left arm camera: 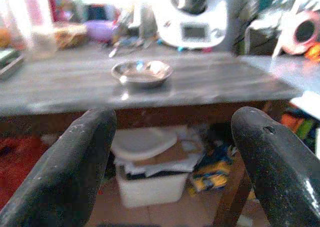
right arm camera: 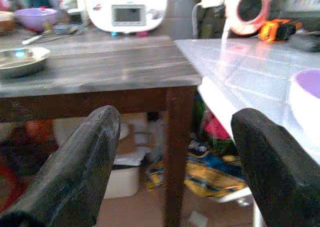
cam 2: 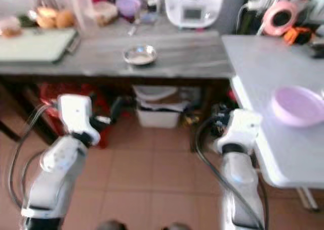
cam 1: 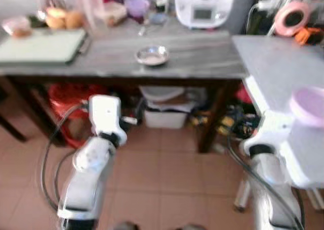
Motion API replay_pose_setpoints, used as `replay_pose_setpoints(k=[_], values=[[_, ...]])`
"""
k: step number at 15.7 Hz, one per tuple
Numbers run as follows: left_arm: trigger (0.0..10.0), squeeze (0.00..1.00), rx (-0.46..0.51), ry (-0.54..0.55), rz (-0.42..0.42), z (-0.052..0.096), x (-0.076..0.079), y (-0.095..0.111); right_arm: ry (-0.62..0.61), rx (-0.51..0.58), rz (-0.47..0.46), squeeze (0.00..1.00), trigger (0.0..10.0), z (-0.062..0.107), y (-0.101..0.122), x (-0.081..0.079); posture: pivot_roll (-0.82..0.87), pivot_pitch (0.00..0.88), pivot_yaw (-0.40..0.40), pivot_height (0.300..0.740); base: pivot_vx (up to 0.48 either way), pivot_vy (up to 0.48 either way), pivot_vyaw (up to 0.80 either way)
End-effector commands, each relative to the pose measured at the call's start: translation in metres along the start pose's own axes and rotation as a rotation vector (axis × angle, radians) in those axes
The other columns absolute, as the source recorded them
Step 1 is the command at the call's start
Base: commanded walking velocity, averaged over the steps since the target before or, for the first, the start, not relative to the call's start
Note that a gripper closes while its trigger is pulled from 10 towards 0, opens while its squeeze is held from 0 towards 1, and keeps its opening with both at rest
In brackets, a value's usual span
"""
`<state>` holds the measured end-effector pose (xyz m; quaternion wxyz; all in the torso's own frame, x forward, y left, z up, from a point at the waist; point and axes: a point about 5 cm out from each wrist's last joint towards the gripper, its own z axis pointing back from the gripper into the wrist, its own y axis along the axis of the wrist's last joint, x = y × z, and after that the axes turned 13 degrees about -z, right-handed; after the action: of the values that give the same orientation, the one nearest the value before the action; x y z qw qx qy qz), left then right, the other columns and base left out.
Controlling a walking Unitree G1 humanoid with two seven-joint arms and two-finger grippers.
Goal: Setting the table
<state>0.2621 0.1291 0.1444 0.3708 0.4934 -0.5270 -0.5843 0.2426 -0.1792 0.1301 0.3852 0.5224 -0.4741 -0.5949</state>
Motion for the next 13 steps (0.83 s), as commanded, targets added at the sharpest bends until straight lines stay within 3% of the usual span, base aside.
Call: replay_pose_setpoints(k=[1, 8, 9, 13], values=[[10.0, 0.00, 0.020, 0.000, 0.001, -0.001, 0.000, 0.004, 0.007, 0.005, 0.006, 0.00, 10.0, -0.002, 0.002, 0.000, -0.03, 0.009, 0.023, 0.740, 0.000, -0.446, 0.00], [10.0, 0.00, 0.040, 0.023, 0.011, -0.009, -0.002, 0.008, 0.029, 0.031, 0.015, 0.00, 10.0, -0.017, 0.006, -0.003, -0.02, 0.000, 0.010, 0.740, 0.000, -0.425, 0.00], [10.0, 0.00, 0.027, 0.048, 0.039, -0.009, -0.004, 0.005, 0.031, 0.035, 0.013, 0.00, 10.0, -0.017, 0.008, -0.003, -0.03, 0.000, 0.014, 0.740, 0.000, 0.000, 0.00], [10.0, 0.00, 0.059, 0.006, 0.020, -0.021, -0.002, 0.012, 0.020, 0.058, -0.001, 0.00, 10.0, -0.022, 0.010, -0.007, -0.03, 0.000, 0.033, 0.740, 0.000, 0.000, 0.00]])
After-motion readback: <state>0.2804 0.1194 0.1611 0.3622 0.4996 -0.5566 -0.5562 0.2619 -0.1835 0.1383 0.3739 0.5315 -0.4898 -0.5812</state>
